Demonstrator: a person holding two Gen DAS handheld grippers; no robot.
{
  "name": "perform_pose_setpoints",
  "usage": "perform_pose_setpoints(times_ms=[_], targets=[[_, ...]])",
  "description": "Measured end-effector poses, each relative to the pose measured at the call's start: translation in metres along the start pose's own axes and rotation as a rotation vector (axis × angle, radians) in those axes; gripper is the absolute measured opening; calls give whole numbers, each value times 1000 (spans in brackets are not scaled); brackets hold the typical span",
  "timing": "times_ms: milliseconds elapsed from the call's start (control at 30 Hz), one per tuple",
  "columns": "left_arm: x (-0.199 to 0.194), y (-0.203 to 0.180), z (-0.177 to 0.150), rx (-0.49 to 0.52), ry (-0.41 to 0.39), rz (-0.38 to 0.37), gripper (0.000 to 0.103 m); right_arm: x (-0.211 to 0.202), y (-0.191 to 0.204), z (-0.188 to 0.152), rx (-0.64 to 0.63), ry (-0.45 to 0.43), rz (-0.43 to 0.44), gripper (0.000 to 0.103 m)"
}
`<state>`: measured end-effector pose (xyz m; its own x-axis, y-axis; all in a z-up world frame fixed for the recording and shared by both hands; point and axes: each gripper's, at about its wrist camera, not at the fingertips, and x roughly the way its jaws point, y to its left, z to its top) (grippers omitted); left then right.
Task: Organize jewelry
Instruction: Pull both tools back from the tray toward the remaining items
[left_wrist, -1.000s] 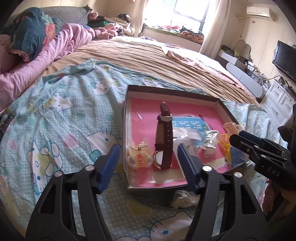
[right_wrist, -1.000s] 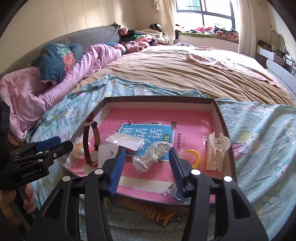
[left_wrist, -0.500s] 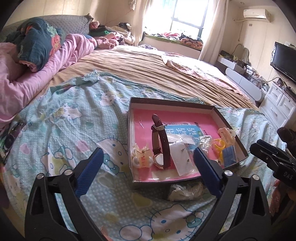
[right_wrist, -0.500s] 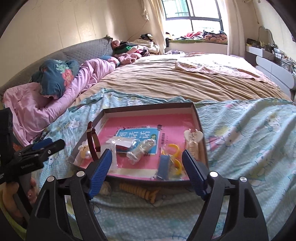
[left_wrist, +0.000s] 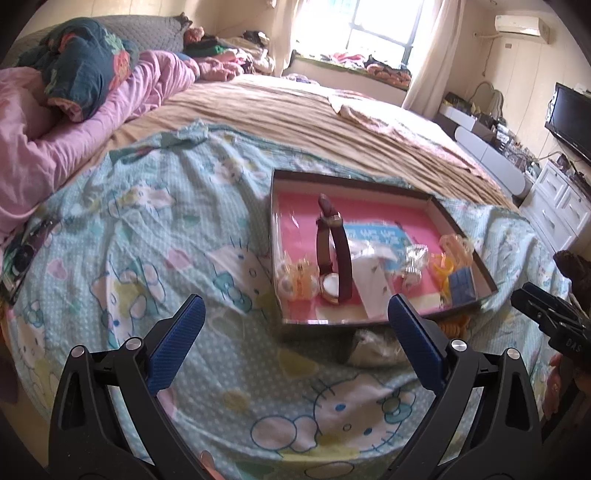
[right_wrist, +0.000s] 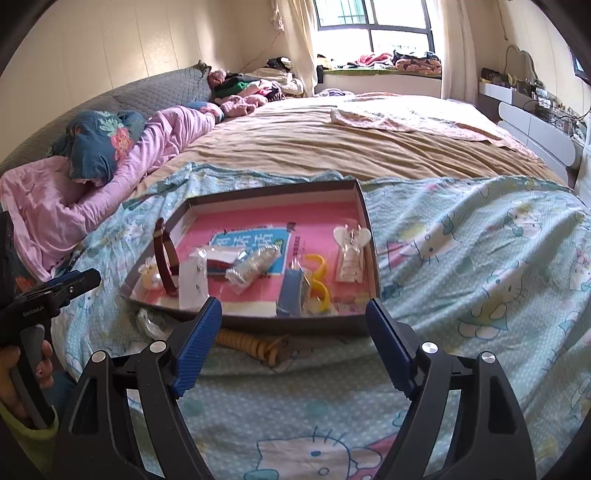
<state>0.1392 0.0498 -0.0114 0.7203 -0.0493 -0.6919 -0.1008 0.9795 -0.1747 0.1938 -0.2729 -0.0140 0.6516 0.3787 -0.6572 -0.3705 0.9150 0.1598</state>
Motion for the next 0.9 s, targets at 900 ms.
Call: perform_pose_setpoints(times_ms=[900], targets=[[75,-66,-40,139,191,-25,93,45,-19,-28,19,148,114,67]])
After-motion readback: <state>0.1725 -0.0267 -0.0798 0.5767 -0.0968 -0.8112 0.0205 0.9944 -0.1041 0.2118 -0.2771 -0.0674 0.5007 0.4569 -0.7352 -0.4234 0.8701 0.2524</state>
